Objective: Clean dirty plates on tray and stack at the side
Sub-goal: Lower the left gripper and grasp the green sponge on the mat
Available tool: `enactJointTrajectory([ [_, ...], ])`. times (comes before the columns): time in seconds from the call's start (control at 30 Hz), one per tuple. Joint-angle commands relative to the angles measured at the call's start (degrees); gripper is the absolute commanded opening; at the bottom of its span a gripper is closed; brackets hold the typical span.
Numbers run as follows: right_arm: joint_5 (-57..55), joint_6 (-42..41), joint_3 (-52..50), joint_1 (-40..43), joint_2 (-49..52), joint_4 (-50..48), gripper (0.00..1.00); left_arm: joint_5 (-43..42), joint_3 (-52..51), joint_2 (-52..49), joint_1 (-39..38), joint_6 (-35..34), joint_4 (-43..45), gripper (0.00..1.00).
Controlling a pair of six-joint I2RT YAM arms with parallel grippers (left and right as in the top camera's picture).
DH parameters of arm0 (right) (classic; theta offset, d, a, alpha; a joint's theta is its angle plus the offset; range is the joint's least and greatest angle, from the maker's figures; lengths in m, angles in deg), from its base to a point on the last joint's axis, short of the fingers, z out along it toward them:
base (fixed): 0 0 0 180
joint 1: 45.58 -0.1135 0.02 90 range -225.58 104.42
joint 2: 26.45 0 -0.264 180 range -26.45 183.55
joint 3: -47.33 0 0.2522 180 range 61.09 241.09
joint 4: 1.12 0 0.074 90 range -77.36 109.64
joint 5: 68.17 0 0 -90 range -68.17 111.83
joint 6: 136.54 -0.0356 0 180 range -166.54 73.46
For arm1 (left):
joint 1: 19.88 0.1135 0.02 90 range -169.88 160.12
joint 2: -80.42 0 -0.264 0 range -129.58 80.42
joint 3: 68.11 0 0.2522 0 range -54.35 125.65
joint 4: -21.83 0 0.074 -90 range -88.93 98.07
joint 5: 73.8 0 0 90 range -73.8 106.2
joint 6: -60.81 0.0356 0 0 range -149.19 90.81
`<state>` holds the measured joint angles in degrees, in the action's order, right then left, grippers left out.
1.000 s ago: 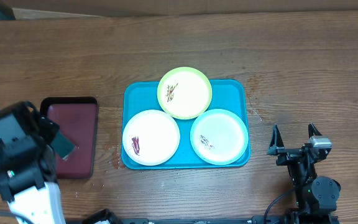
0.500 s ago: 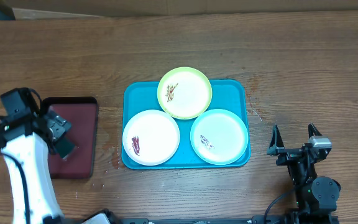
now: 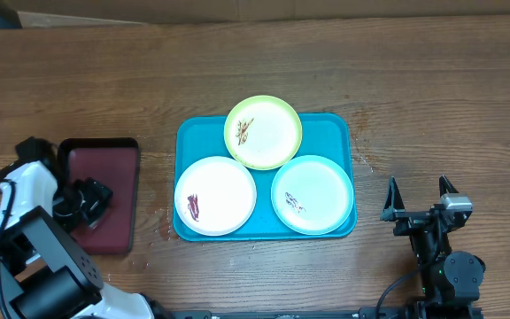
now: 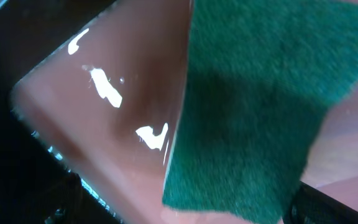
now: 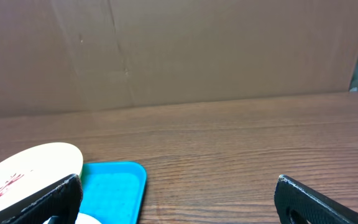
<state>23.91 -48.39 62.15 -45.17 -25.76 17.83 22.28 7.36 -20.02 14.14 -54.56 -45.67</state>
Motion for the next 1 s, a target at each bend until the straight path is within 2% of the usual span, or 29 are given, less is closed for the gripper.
enactJointTrajectory([
  [0.0,-0.55,0.17,-0.59,0.31,-0.52,-0.37,1.00,-10.99,1.01,-2.12,3.61,7.91,1.70,1.00],
  [0.13,-0.55,0.17,-0.59,0.31,-0.52,-0.37,1.00,-17.66,1.01,-4.46,4.72,13.11,3.06,1.00],
  [0.23,-0.55,0.17,-0.59,0.31,-0.52,-0.37,1.00,-18.16,1.01,-6.10,4.55,13.86,3.91,0.99],
  [0.3,-0.55,0.17,-0.59,0.31,-0.52,-0.37,1.00,-17.79,1.01,-7.10,4.55,13.86,4.81,0.93],
  [0.37,-0.55,0.17,-0.59,0.31,-0.52,-0.37,1.00,-16.65,1.01,-7.15,4.55,13.86,5.44,0.80],
  [0.4,-0.55,0.17,-0.59,0.31,-0.52,-0.37,1.00,-16.09,1.01,-7.13,4.55,13.84,5.75,0.71],
  [0.5,-0.55,0.17,-0.59,0.31,-0.52,-0.37,1.00,-14.88,1.01,-7.15,4.55,13.79,5.88,0.55],
  [0.53,-0.55,0.17,-0.59,0.31,-0.52,-0.37,1.00,-14.67,1.01,-7.15,4.55,13.81,5.99,0.39],
  [0.57,-0.55,0.17,-0.59,0.31,-0.52,-0.37,1.00,-14.67,1.01,-7.15,4.55,13.79,6.01,0.32],
  [0.6,-0.55,0.17,-0.59,0.31,-0.52,-0.37,1.00,-14.64,1.01,-7.15,4.55,13.81,6.05,0.21],
  [0.63,-0.55,0.17,-0.59,0.31,-0.52,-0.37,1.00,-14.64,1.01,-7.15,4.55,13.81,6.19,0.04],
  [0.77,-0.55,0.17,-0.59,0.31,-0.52,-0.37,1.00,-14.67,1.01,-7.15,4.55,13.79,6.21,0.07],
  [0.8,-0.55,0.17,-0.59,0.31,-0.52,-0.37,1.00,-14.67,1.01,-7.15,4.55,13.79,6.14,0.22],
  [0.83,-0.55,0.17,-0.59,0.31,-0.52,-0.37,1.00,-14.69,1.01,-7.15,4.55,13.73,5.97,0.49],
  [0.87,-0.55,0.17,-0.59,0.31,-0.52,-0.37,1.00,-14.69,1.01,-7.15,4.55,13.51,5.77,0.82],
  [0.93,-0.55,0.17,-0.59,0.31,-0.52,-0.37,1.00,-15.61,1.01,-7.13,4.55,13.16,5.27,0.97],
  [0.97,-0.55,0.17,-0.59,0.31,-0.52,-0.37,1.00,-16.24,1.01,-7.15,4.55,13.14,4.85,1.00],
])
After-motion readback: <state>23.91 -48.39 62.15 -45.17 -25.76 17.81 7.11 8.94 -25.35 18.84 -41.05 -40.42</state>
